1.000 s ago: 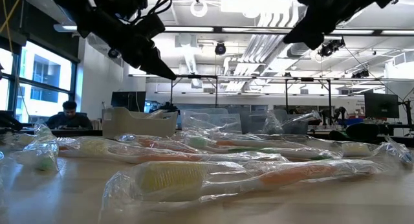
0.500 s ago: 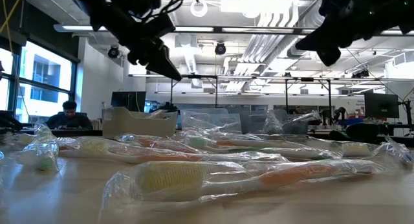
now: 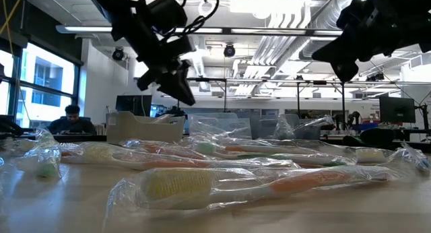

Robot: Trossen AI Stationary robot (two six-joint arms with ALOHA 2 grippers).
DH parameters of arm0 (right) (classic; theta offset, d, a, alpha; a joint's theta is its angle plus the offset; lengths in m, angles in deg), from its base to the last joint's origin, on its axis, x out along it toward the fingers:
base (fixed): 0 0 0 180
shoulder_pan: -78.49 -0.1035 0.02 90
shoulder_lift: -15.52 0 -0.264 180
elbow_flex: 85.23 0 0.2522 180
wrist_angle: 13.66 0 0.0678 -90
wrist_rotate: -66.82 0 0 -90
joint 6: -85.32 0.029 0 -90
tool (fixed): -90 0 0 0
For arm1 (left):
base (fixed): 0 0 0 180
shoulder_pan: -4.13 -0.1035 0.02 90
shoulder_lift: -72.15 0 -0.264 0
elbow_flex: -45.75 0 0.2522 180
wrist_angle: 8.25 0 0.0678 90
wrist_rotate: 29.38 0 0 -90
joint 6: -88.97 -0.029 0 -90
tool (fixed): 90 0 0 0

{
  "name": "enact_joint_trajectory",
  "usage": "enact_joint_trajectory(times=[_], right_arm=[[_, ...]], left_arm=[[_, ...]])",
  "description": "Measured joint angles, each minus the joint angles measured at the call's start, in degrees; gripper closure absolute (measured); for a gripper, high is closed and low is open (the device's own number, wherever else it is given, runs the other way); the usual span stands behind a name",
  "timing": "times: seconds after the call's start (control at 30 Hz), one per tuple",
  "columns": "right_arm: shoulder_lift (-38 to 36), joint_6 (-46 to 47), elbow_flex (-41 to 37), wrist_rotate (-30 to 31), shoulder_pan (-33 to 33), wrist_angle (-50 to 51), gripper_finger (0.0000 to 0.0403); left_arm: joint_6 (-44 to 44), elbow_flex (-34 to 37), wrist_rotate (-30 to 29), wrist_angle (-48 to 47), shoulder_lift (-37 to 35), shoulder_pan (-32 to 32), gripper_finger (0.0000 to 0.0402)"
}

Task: Pick & Place Toothbrushes
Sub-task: Put the orange toothbrush into the white bin

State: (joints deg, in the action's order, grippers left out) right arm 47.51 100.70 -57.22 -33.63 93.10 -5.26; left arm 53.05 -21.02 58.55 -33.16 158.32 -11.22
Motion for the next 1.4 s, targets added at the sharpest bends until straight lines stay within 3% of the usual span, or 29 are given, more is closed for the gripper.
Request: enact_joint_trajectory(times=[0.2, 0.33, 0.7, 1.13, 1.4], right_arm=[[-0.1, -0.6, 0.0, 0.0, 0.0, -0.1, 0.0401], [-0.1, -0.6, 0.0, 0.0, 0.0, -0.1, 0.0401], [-0.1, -0.3, 0.0, 0.0, 0.0, 0.0, 0.0401], [0.0, -0.2, 0.0, 3.0, 0.0, 0.0, 0.0401], [0.0, -0.2, 0.0, 3.0, 0.0, 0.0, 0.0401]], left_arm=[[0.1, 0.1, 4.8, -2.6, 0.0, 0.0, 0.0264], [0.1, 0.1, 8.2, -2.6, 0.1, 0.0, 0.0236], [0.1, 0.1, 9.3, -2.3, 6.0, 0.3, 0.0231], [-0.9, 0.0, 11.0, -1.7, 6.8, 0.8, 0.0231], [-0.1, -0.1, 11.8, 3.8, 9.8, 1.2, 0.0231]])
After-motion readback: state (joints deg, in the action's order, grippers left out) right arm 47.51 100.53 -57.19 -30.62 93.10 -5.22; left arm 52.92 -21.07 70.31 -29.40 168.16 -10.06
